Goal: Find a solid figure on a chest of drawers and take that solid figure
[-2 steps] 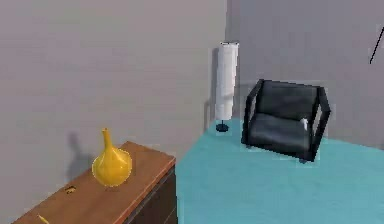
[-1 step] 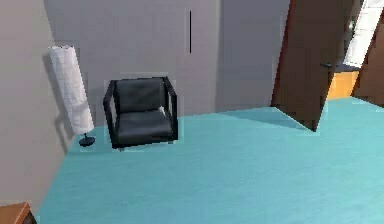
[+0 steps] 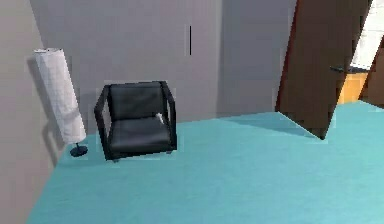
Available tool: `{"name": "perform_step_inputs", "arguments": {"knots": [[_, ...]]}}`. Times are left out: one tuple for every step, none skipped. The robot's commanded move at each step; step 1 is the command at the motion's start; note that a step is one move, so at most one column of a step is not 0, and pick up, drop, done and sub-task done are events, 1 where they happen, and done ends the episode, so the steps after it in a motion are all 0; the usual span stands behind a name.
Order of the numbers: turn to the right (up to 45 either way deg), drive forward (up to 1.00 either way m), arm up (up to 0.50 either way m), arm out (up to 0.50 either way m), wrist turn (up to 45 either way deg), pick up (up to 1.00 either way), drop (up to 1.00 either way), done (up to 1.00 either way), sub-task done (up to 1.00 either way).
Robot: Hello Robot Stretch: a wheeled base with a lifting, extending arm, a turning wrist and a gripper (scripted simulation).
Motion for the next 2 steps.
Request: {"name": "perform_step_inputs", "arguments": {"knots": [[45.0,0.0,0.0,0.0,0.0,0.0,0.0,0.0,0.0],[45.0,0.0,0.0,0.0,0.0,0.0,0.0,0.0,0.0]]}}
